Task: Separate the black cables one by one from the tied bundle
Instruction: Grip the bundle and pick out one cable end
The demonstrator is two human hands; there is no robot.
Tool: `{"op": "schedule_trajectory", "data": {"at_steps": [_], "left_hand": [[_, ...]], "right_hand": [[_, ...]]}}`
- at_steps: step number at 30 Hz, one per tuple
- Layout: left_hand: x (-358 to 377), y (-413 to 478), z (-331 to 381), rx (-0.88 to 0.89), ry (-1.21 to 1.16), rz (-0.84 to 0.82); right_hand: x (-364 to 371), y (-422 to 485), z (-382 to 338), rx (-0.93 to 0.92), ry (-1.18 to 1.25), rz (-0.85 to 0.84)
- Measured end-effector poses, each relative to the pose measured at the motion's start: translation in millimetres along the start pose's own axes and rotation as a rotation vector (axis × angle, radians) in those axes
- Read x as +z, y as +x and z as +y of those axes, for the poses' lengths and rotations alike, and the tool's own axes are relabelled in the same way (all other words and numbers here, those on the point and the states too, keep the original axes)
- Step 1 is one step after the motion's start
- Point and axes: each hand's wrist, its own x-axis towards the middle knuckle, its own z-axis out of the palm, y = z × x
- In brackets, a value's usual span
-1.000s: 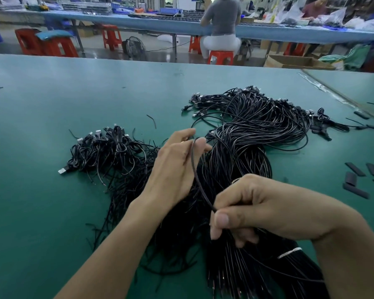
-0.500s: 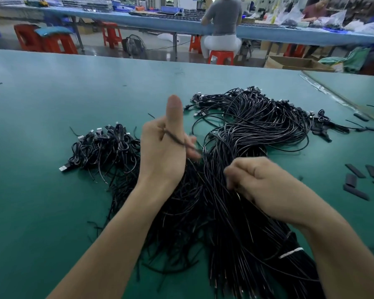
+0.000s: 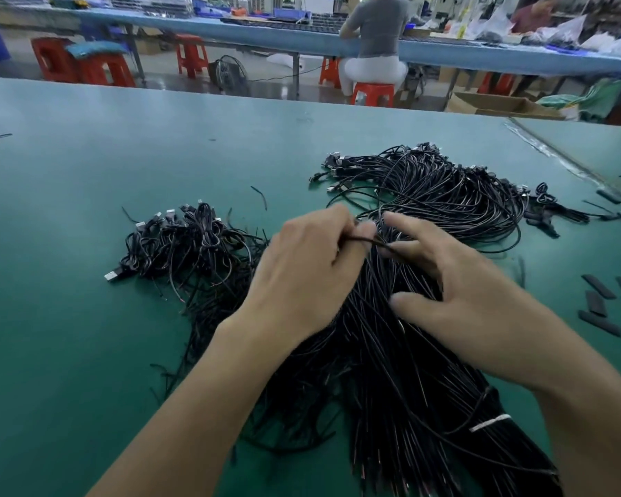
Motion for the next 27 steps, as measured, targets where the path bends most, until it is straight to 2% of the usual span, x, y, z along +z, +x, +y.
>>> {"op": "schedule_trajectory", "data": {"at_steps": [2, 4, 6, 8, 10, 14, 17, 21, 23, 27], "left_hand": [[1.4, -1.3, 0.0, 0.037, -0.031, -0.109], [0.5, -1.5, -0.3, 0.076, -0.117, -0.147], [0.2, -1.6, -1.7, 0.094, -0.175, -0.113], [2.1, -1.6, -5.8, 0.052, -0.204, -0.076], [5.0, -1.1, -11.2, -0.03, -0.184, -0.041], [8.7, -0.8, -17.1, -0.208, -0.238, 0.021], [2.8, 0.8, -5.0, -0.171, -0.434, 0.101], [-7.7, 4.9, 9.1, -0.128, -0.543, 0.158], [-16.8, 5.9, 12.9, -0.2, -0.623, 0.037], [-28.4, 0.1, 21.0, -0.306, -0.804, -0.674]], "right_hand": [[5.7, -2.2, -8.5, -0.085, 0.115, 0.024], [9.2, -0.4, -9.8, -0.066, 0.089, 0.134], [10.0, 2.5, -5.6, -0.024, 0.072, 0.245], [7.4, 3.3, -3.5, -0.082, 0.161, 0.336], [1.2, 2.6, -5.9, -0.131, 0.388, 0.352], [-10.2, 3.3, -5.3, -0.08, 0.814, 0.378], [-12.4, 5.3, -0.8, -0.035, 0.907, 0.535], [-12.8, 7.5, 8.3, 0.019, 0.89, 0.663], [-9.0, 10.1, 14.0, 0.061, 0.768, 0.666], [6.5, 17.0, 22.9, 0.084, 0.575, 0.518]]}}
